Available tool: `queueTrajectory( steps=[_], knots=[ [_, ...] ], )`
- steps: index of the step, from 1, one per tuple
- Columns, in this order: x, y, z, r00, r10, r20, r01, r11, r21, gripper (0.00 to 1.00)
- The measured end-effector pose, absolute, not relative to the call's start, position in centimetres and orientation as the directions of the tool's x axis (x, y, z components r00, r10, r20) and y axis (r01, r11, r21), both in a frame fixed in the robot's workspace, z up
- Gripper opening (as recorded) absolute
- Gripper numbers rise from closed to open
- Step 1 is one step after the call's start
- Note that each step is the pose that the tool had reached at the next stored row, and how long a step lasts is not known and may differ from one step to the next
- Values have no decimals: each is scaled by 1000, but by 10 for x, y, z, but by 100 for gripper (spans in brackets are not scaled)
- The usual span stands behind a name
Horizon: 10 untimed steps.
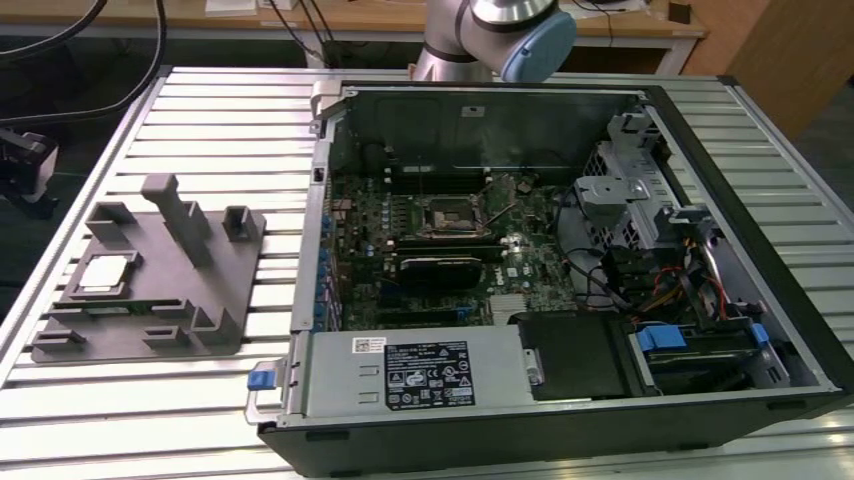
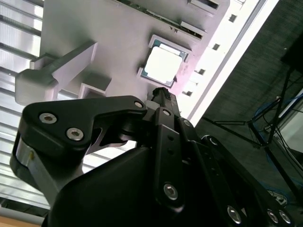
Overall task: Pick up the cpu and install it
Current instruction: 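Pick up the cpu and move it towards the insertion slot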
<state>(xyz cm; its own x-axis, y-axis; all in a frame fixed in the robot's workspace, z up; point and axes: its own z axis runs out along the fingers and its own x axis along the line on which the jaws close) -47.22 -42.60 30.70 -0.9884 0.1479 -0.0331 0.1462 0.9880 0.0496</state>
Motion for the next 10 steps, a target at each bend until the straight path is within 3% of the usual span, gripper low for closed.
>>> queueTrajectory(
  steps=[10],
  knots=[
    [-472,-426,297,-988,148,-33,146,988,49,11]
  ],
)
